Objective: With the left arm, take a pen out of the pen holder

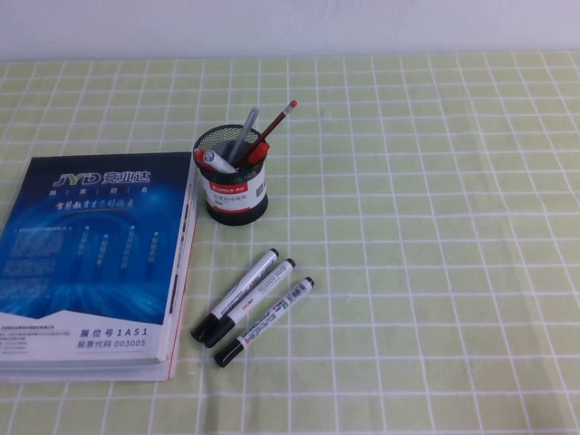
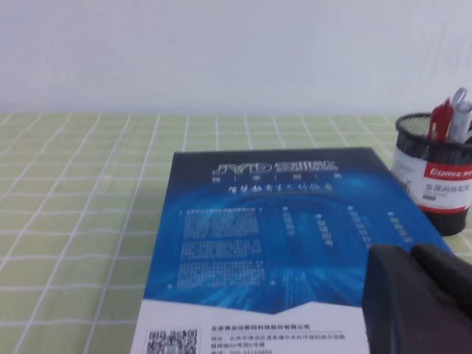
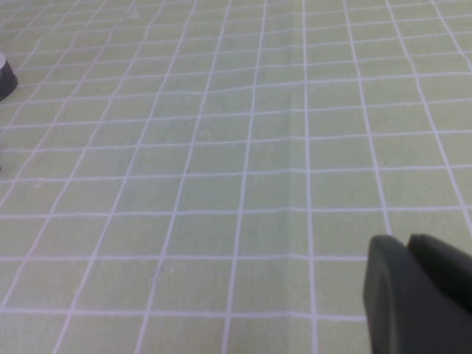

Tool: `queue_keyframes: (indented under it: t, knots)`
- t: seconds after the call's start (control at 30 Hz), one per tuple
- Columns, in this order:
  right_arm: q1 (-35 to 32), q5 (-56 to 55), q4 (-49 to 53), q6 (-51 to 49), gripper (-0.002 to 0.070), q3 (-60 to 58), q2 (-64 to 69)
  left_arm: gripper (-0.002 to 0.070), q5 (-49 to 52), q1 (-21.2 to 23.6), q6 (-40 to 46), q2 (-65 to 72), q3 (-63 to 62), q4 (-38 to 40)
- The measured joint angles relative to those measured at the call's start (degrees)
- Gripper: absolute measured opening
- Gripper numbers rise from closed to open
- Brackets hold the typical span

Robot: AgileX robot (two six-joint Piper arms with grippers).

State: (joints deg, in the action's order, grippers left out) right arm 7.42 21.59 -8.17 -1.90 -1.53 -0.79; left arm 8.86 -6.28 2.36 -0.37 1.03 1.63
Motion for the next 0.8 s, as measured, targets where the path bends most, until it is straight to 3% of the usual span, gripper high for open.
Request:
queue_keyframes:
  t: [0.8]
  knots:
    - [0.0, 0.0, 0.0, 0.0, -0.0015, 0.0, 0.0, -0.0001, 12.8, 0.51, -0.11, -0.04, 0.39, 0.13]
